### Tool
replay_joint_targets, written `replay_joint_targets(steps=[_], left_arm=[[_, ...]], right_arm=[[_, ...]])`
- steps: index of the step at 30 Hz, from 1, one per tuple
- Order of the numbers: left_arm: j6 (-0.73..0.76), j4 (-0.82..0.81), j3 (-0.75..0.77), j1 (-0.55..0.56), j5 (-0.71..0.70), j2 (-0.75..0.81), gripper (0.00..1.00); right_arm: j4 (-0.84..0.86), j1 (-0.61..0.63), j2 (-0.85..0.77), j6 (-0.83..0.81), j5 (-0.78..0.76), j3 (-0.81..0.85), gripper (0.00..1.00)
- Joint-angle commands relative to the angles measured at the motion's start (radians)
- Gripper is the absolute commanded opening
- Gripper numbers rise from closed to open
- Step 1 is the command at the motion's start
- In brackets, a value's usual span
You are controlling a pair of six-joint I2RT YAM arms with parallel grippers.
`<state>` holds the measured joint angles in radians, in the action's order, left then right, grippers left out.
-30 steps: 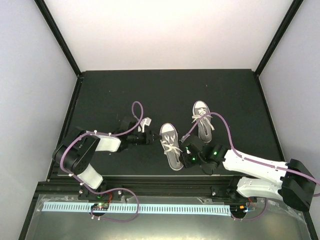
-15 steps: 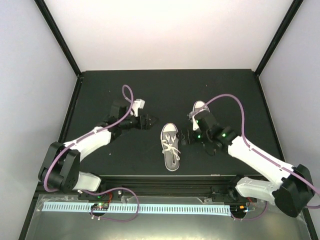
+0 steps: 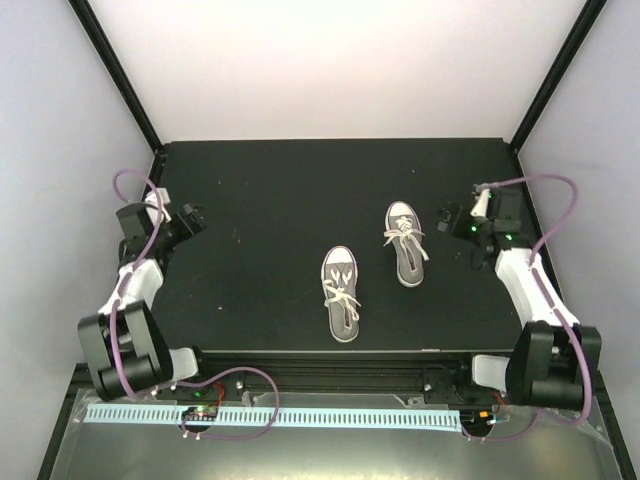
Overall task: Tie the shoes
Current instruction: Reset both arms
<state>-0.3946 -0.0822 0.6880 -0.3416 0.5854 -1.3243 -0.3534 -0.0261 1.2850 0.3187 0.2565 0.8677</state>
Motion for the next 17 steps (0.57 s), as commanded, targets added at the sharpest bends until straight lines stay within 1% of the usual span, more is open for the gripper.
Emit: replay_joint_targets(steps=[1, 3, 4, 6, 9, 12, 17], left_arm=[[0.12, -0.077, -0.097, -0.02, -0.262, 0.17, 0.93], [0.152, -0.228, -0.228, -0.019, -0.35, 0.244, 0.94], [0.165, -0.34, -0.307, -0.019, -0.367, 0.277, 0.95], [0.173, -0.439, -0.382, -0.01, -0.371, 0.298, 0.95], [0.206, -0.463, -0.403, 0.018, -0.376, 0.268, 0.96], [0.224, -0.478, -0.408, 0.033, -0.387, 0.226, 0.98], [0.229, -0.521, -0.418, 0.044, -0.402, 0.222, 0.99]], right_arm=[[0.197, -0.089, -0.142, -0.047, -0.107, -0.132, 1.0], [0.32, -0.09, -0.209, -0.049, -0.186, -0.237, 1.0], [0.385, -0.09, -0.239, -0.051, -0.211, -0.292, 1.0], [0.514, -0.09, -0.288, -0.061, -0.26, -0.409, 1.0], [0.65, -0.09, -0.323, -0.069, -0.345, -0.521, 1.0], [0.737, -0.09, -0.321, -0.065, -0.352, -0.568, 1.0], [0.882, -0.09, -0.266, -0.078, -0.369, -0.624, 1.0]])
